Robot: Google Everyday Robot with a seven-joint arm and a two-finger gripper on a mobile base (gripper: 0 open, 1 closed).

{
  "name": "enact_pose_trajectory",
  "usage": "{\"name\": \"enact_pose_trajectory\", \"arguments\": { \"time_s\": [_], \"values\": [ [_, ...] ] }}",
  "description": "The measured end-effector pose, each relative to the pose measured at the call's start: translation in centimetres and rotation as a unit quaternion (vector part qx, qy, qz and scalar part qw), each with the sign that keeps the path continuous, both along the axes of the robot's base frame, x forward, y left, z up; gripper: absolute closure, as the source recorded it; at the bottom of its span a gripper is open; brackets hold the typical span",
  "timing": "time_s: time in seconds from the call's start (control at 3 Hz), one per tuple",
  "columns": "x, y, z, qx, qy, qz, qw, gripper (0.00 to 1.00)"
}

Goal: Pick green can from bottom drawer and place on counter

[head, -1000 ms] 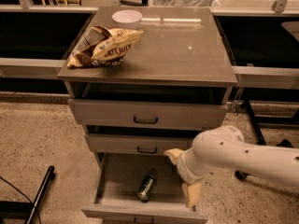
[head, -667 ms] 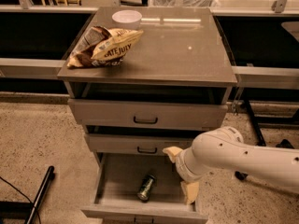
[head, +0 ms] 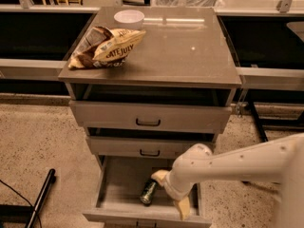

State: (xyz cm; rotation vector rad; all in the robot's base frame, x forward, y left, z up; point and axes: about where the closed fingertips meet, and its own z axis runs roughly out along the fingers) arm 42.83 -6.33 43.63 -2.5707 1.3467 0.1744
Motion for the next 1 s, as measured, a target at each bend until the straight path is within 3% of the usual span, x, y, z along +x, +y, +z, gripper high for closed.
{"name": "enact_pose_trajectory", "arguments": {
  "time_s": [0.33, 0.67, 1.0],
  "values": [
    [-1.5, 0.4, -4.0, -0.008, 0.018, 0.037, 0.9991, 0.00],
    [-1.1, 0.4, -4.0, -0.011, 0.020, 0.044, 0.9988, 0.00],
    [2.4, 1.0, -6.4, -0.025, -0.008, 0.076, 0.9968, 0.00]
  ]
}}
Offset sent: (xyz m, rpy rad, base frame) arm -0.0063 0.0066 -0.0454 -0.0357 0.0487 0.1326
